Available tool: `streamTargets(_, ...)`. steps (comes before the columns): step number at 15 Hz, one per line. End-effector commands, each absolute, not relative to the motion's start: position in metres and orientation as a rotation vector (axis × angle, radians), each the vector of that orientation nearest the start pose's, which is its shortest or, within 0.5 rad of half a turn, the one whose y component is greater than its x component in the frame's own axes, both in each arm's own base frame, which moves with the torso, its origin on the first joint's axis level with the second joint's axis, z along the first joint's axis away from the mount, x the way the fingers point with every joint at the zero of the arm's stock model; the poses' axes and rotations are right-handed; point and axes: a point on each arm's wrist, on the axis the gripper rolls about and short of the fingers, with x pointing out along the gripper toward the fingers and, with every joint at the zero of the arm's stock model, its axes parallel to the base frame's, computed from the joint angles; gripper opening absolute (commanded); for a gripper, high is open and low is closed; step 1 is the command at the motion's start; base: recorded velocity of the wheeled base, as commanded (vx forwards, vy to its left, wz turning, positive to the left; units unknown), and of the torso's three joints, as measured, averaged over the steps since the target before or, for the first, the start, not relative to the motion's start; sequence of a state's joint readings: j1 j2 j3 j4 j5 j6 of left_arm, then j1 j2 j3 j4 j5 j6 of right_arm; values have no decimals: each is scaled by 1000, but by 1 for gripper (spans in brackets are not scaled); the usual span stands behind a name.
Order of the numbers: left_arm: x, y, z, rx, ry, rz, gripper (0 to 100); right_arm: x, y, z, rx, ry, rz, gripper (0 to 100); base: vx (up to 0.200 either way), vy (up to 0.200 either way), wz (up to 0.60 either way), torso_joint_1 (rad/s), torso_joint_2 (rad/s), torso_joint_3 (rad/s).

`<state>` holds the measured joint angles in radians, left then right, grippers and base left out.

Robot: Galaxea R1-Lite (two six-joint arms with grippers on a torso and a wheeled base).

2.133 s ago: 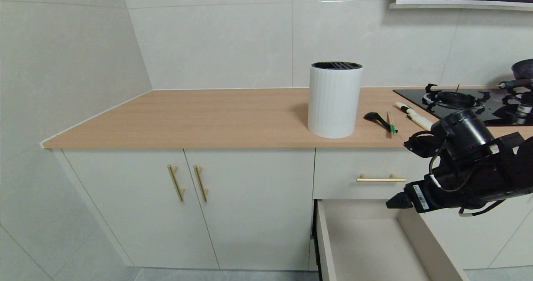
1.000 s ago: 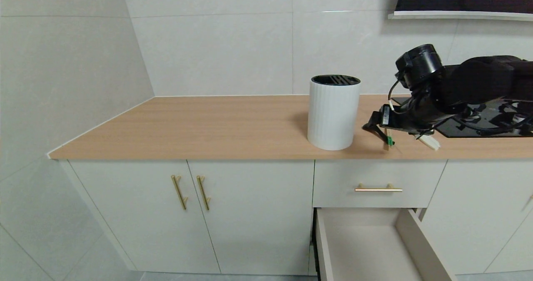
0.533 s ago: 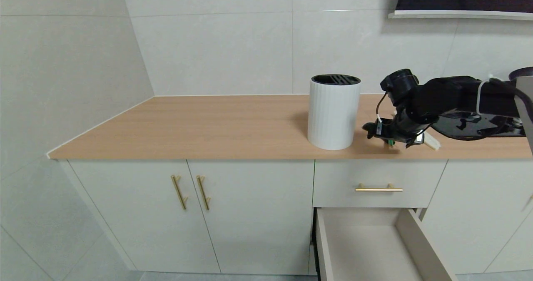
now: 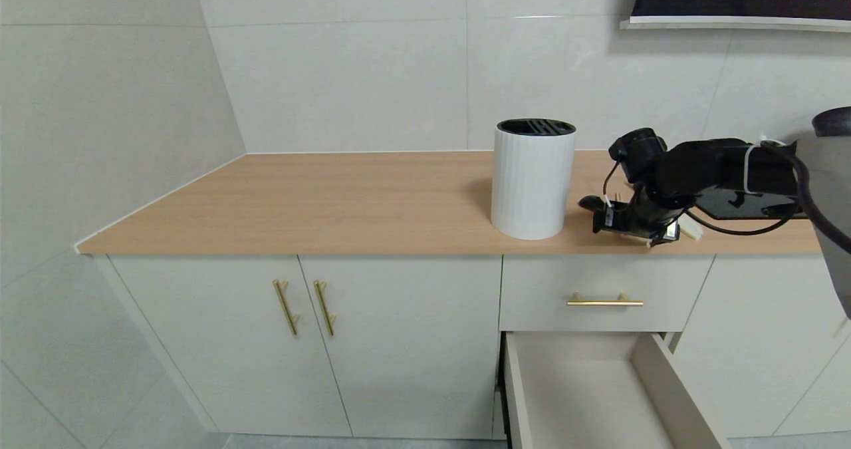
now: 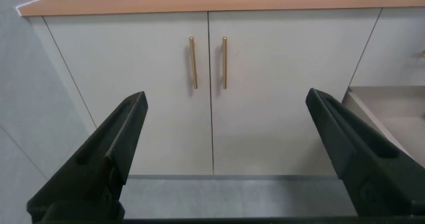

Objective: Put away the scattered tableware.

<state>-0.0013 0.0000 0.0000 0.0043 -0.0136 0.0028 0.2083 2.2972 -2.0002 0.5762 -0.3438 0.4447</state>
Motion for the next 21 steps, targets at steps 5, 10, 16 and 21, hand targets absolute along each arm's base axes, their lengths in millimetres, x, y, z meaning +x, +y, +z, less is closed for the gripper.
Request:
streamTargets(5, -23, 0, 75, 3, 5, -15, 100, 448, 86, 166, 199, 771, -309, 100, 0, 0, 0, 0, 0, 0)
streamTargets(10, -23, 0, 75, 3, 5, -15, 100, 448, 86, 167, 202, 768, -309, 0, 0, 0, 0, 0, 0, 0)
streamTargets(16, -23, 0, 75, 3, 5, -15, 100, 446, 86, 172, 204, 759, -309, 0, 0, 0, 0, 0, 0, 0)
streamTargets(21, -23, 0, 75, 3, 5, -15, 100, 409, 80, 222, 244, 727, -301, 0, 0, 0, 0, 0, 0, 0)
